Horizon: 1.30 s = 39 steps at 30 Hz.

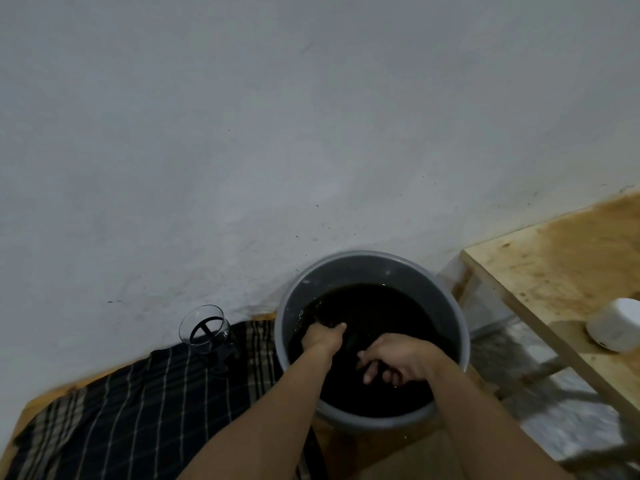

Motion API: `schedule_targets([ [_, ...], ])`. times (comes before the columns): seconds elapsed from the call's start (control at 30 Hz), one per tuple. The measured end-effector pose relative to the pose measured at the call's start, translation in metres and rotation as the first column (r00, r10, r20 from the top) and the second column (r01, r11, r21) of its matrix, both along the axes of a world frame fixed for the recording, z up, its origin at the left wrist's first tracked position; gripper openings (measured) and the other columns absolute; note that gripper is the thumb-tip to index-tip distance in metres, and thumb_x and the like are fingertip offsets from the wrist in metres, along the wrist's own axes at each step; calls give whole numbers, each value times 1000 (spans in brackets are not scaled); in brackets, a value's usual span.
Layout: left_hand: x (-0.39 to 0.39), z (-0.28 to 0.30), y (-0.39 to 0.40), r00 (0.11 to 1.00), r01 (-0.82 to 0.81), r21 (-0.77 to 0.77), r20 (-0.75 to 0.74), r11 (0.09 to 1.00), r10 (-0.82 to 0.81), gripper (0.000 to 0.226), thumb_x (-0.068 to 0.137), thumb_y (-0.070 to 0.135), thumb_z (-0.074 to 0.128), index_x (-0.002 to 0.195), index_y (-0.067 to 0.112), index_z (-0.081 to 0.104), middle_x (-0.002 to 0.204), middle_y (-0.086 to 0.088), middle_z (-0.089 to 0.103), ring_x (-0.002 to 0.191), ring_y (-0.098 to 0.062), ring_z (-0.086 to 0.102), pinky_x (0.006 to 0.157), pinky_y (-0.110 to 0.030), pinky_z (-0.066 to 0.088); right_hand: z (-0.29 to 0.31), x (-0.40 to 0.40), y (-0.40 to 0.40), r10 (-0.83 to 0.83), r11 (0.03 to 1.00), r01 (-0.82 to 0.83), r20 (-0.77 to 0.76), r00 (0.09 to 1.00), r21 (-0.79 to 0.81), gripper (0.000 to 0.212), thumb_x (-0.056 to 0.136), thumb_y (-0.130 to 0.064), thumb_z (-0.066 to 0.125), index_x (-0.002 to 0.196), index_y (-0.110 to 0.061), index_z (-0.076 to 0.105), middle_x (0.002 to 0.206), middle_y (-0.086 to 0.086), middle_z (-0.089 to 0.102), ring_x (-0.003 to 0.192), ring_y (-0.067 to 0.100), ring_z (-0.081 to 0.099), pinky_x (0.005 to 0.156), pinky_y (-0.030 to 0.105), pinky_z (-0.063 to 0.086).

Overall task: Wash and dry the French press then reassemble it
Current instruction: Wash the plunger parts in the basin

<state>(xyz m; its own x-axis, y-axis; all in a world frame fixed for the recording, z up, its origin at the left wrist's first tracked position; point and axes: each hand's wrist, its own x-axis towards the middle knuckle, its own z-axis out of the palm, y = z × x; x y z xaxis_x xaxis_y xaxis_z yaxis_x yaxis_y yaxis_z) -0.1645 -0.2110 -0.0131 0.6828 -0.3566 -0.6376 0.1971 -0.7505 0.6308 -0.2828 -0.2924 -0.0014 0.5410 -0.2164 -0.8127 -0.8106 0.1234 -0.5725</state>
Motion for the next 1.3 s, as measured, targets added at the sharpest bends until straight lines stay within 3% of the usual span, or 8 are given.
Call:
schedule_targets([
  [0.17,9,-13,0,927,245,207,236,947,-291,33,98,22,47,120,2,62,122,-18,62,110,-33,61,93,-37,49,-20,4,0,-8,841,66,110,994,-537,20,88,-21,67,70,-21,59,69,0,59,64,14,59,57,24,49],
  [0.33,7,-15,-4,836,349,370,293,861,-465,32,98,22,47,122,4,58,124,-17,60,111,-32,60,93,-39,50,-11,-3,-1,150,639,-90,9,989,-764,9,88,-32,65,81,-26,63,82,-4,59,75,11,54,70,28,42],
  [0.53,7,-22,-9,991,121,5,50,993,-121,47,88,34,65,123,4,60,121,-17,63,108,-30,60,90,-30,50,-16,-4,2,187,863,-165,-2,982,-478,27,96,-34,53,81,-19,70,85,1,65,80,16,61,86,35,51],
  [0.67,9,-26,-10,978,-117,-125,-184,985,93,51,77,19,78,123,4,61,116,-20,64,103,-35,63,93,-42,54,-12,-1,7,86,970,-86,-10,996,-228,30,98,-39,48,112,-19,67,100,0,65,83,13,63,79,34,52],
  [0.77,17,-28,-8,999,-43,-42,9,998,43,37,87,15,67,121,1,63,117,-21,65,108,-34,62,98,-40,51,-13,0,7,107,907,-89,21,994,-413,19,95,-36,55,98,-21,66,83,-2,60,77,13,61,73,30,49],
  [0.93,13,-22,-4,933,206,239,244,949,-264,34,96,21,51,121,1,61,123,-19,61,112,-33,60,96,-38,49,-10,-4,6,131,580,5,99,986,-815,18,89,-35,64,74,-26,58,75,-4,58,74,15,56,67,29,42],
  [1.13,8,-30,-13,979,186,17,83,982,-187,35,88,25,64,120,10,64,115,-13,66,104,-28,63,95,-34,53,-12,-11,1,67,938,-64,-3,998,-341,24,95,-36,55,79,-20,63,77,0,62,63,11,58,67,28,49],
  [1.3,14,-27,-8,919,226,171,288,959,-268,31,93,25,56,115,6,67,117,-16,66,106,-33,63,93,-35,51,-14,-5,4,84,887,-63,27,996,-458,19,96,-34,54,90,-19,65,84,0,61,75,14,60,71,31,51],
])
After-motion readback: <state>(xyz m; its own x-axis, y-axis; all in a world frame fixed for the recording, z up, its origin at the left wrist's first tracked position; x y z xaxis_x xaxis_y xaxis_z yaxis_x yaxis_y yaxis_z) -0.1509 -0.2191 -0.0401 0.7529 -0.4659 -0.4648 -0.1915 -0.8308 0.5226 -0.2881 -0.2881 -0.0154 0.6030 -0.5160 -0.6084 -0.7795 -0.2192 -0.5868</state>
